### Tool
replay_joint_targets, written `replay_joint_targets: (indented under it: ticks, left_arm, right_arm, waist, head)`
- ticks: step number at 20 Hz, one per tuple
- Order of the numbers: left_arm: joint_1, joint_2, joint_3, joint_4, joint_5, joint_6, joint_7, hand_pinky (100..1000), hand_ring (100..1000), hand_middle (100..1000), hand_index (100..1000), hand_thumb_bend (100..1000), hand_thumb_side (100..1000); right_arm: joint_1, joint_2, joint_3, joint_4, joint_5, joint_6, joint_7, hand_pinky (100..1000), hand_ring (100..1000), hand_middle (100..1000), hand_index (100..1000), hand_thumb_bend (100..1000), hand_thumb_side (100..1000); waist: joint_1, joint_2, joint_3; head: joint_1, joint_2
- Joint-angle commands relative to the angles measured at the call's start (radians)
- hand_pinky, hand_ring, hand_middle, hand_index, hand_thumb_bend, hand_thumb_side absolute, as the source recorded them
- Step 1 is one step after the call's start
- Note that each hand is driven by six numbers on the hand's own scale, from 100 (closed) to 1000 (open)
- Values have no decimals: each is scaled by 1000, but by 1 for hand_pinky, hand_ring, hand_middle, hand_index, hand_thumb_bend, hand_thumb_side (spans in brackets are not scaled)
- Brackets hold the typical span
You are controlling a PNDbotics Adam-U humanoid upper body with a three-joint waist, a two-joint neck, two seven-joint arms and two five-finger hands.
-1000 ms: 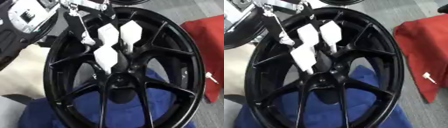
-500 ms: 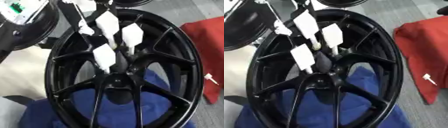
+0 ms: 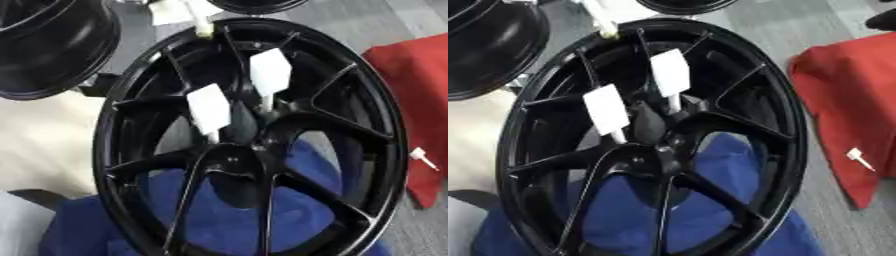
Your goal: Pull the pin out of the wheel hub.
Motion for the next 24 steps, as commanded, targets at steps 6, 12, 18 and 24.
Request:
replay_joint_targets:
  ticks: [6, 12, 18, 24]
  left_arm:
    - [191, 277, 291, 133, 97, 20, 335, 578, 463, 247, 286, 125, 100]
    - [425, 397, 399, 208, 161, 15, 509, 588, 475, 280, 323, 112, 100]
    - [579, 417, 429, 298, 180, 6, 545, 677, 551, 397, 444, 225, 100]
    - [660, 408, 433, 337, 182, -12, 423, 855, 828, 755, 783, 514, 170]
  right_arm:
    - [19, -84, -48, -29, 18, -5, -17, 729, 567, 618, 739, 100, 791]
    - [30, -90, -61, -36, 23, -4, -29, 731, 568, 618, 739, 100, 792]
    - [30, -87, -69, -42, 23, -5, -36, 731, 568, 618, 739, 100, 791]
    - [33, -85, -75, -44, 19, -4, -40, 731, 568, 618, 739, 100, 792]
  waist:
    - [-30, -51, 70]
    - [-54, -57, 118]
    - [-73, -58, 135]
    - [-86, -60, 144]
  head:
    - [-49, 49]
    - [-70, 73]
    - [-76, 77]
    - [-80, 74]
